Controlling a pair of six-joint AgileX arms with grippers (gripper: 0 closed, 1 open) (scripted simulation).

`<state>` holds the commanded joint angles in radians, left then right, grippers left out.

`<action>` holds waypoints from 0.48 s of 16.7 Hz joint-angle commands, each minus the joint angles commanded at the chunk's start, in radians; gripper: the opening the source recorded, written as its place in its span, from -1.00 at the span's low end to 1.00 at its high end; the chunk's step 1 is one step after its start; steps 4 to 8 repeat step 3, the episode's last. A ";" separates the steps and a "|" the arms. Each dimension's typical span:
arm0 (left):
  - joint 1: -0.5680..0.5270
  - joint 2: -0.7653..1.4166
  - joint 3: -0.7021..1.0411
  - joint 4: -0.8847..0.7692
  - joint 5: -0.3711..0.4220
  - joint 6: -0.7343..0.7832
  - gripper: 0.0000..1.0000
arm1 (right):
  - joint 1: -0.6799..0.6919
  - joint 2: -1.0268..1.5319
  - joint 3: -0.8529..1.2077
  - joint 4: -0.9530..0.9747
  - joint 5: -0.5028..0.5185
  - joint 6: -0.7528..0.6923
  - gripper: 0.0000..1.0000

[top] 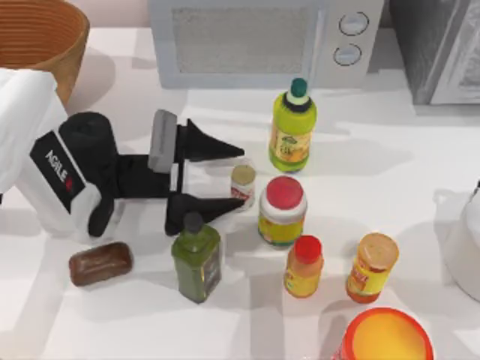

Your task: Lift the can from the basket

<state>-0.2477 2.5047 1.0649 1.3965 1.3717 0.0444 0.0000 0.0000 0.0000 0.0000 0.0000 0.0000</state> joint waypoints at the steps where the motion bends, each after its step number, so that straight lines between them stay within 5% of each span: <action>1: 0.000 0.000 0.000 0.000 0.000 0.000 1.00 | 0.000 0.000 0.000 0.000 0.000 0.000 1.00; 8: 0.000 0.000 0.000 0.000 0.000 0.000 1.00 | 0.000 0.000 0.000 0.000 0.000 0.000 1.00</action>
